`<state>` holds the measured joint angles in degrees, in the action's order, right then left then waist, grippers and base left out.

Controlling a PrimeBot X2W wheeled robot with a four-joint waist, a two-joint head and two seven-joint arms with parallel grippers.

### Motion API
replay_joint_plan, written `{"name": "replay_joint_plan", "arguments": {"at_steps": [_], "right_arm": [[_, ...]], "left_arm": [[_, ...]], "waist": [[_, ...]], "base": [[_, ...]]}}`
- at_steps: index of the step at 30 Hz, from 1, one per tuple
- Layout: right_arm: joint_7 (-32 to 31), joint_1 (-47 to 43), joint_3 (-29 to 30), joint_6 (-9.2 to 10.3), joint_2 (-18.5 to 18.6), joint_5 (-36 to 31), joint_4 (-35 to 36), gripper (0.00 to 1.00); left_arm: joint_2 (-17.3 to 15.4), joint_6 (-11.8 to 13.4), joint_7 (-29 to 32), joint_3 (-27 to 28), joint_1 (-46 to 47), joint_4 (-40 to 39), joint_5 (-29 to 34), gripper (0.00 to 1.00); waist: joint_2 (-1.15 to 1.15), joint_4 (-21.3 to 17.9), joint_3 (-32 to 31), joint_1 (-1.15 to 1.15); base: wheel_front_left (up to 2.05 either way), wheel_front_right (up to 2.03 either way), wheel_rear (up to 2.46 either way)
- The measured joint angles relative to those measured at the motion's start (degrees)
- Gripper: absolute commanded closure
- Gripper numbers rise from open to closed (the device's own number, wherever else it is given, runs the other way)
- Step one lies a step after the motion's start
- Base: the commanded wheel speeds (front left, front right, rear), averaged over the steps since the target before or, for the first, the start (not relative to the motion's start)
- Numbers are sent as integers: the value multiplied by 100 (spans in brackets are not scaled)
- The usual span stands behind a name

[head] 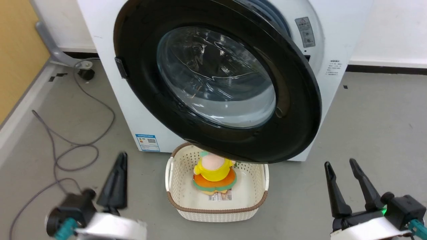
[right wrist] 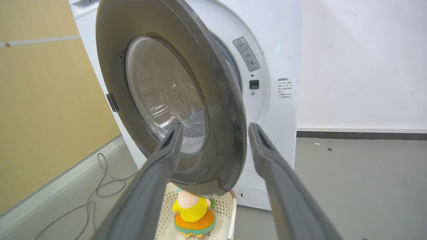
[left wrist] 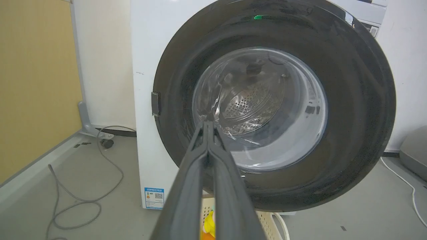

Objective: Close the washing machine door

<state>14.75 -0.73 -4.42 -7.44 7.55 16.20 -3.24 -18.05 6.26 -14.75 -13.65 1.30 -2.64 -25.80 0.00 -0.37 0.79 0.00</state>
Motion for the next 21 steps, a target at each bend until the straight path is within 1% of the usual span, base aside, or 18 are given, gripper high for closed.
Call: {"name": "replay_joint_plan", "arguments": {"at_steps": [3, 7, 8, 9, 10, 16, 21], "right_arm": [[0, -43, -23, 0, 4, 0, 0, 0], [0, -88, -87, 0, 8, 3, 11, 0], [0, -89, -118, 0, 13, 15, 11, 52], [0, -88, -153, 0, 23, 27, 12, 86], [0, -88, -190, 0, 36, 48, 24, 100], [0, 48, -357, 0, 220, 119, 92, 100], [-147, 637, -536, 0, 579, 178, 107, 100]], "left_arm": [[111, 63, 0, -78, -195, 10, 369, 0], [243, 70, 0, -145, -266, -8, 775, 0], [271, 68, 0, -171, -274, -12, 845, 0], [286, 66, 0, -194, -287, -10, 915, 0], [299, 64, 0, -210, -300, -12, 981, 0], [441, 49, 0, -220, -281, -56, 1263, 0], [586, -14, 0, -210, -136, -58, 1421, 0]], "waist": [[0, 63, -35, 0], [0, 160, -25, 0], [0, 188, -11, 0], [0, 216, 5, 0], [0, 244, 25, 0], [0, 434, 269, 0], [0, 603, 577, 0]], "base": [[0, 0, 0], [0, 0, 0], [0, 0, 0], [0, 0, 0], [0, 0, 0], [0, 0, 0], [0, 0, 0]]}}
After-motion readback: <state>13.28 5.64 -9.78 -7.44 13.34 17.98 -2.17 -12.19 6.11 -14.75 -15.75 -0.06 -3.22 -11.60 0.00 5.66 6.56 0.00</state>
